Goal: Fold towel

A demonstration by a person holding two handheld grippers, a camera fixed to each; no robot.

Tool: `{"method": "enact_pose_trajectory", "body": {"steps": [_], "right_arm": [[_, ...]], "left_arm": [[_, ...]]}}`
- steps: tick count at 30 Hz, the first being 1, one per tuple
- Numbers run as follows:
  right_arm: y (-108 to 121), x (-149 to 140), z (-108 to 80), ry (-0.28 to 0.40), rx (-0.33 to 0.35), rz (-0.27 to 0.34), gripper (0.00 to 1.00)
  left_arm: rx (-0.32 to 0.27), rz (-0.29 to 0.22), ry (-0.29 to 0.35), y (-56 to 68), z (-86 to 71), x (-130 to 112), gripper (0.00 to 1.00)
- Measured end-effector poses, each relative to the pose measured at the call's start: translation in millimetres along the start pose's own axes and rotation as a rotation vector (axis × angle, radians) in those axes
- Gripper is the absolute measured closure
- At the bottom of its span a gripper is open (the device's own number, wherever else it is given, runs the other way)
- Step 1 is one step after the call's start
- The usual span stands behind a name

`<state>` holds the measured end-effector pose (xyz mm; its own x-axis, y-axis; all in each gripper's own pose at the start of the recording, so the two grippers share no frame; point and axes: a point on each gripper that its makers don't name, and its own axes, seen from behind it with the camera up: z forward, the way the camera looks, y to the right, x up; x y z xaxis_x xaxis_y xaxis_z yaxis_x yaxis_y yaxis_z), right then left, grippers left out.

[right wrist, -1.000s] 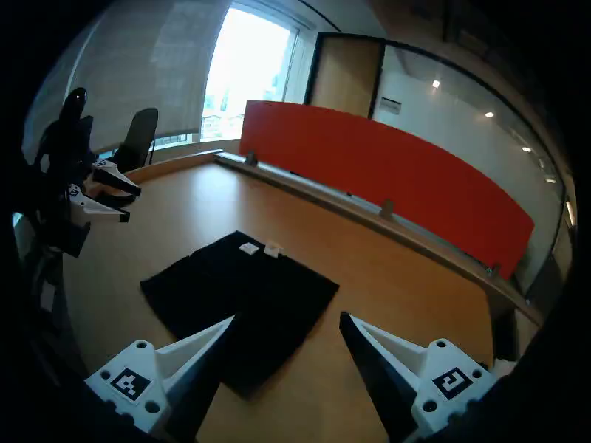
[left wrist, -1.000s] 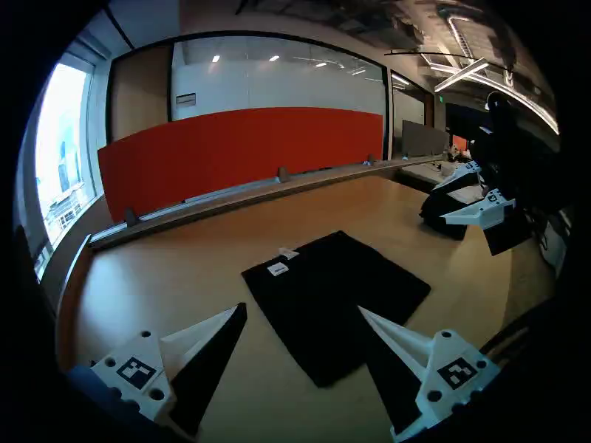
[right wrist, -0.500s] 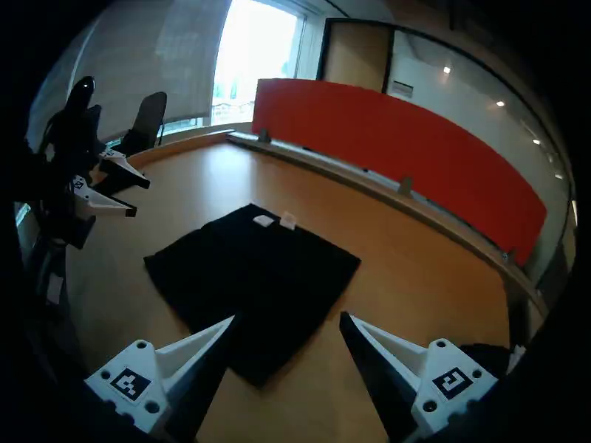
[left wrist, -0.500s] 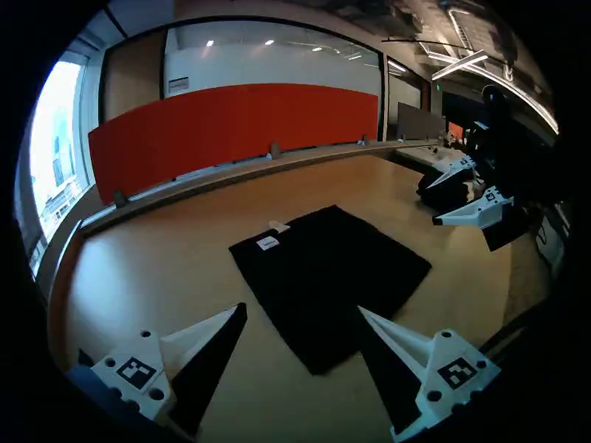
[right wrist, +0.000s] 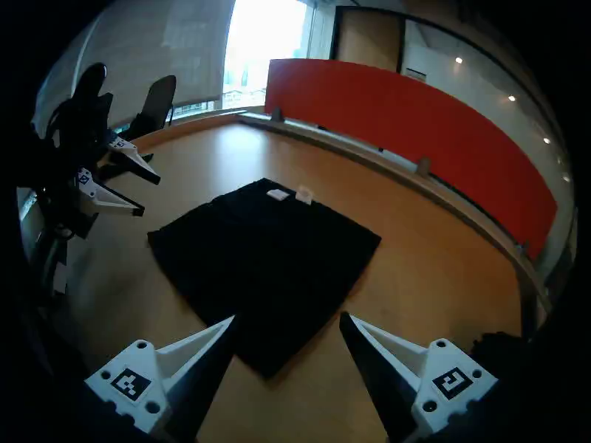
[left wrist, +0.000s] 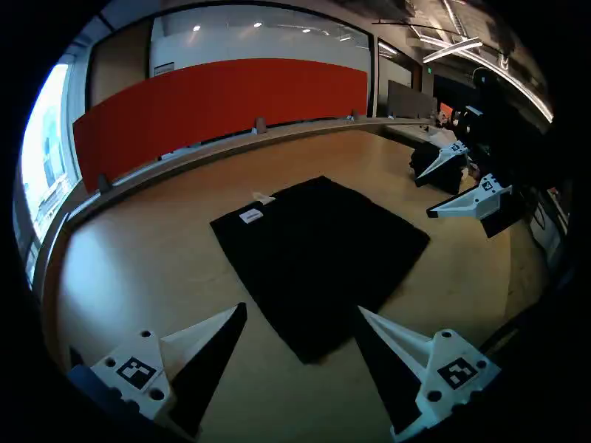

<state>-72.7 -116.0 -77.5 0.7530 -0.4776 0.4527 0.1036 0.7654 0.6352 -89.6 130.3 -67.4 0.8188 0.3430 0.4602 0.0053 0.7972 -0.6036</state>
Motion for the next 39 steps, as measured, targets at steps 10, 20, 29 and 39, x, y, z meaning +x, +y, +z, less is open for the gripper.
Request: {"method": "enact_pose_trajectory", "body": {"steps": [10, 20, 29, 39], "right_arm": [[-4.6, -27.0, 9.7, -0.054, 0.021, -0.009, 0.01], [-12.7, -45.8, 15.5, -0.099, 0.056, -0.024, 0.05], [-19.9, -57.7, 20.5, -0.139, 0.093, -0.035, 0.14], [-23.5, -66.3, 21.2, -0.164, 0.123, -0.036, 0.29]], "left_arm": [[-0.013, 0.007, -0.067, 2.2, 15.0, -21.7, 0.0], [-0.036, 0.015, -0.122, 9.4, 24.6, -41.6, 0.0], [-0.046, 0.008, -0.168, 12.3, 28.1, -55.9, 0.0], [-0.068, 0.019, -0.225, 19.7, 30.0, -68.2, 0.09]]}}
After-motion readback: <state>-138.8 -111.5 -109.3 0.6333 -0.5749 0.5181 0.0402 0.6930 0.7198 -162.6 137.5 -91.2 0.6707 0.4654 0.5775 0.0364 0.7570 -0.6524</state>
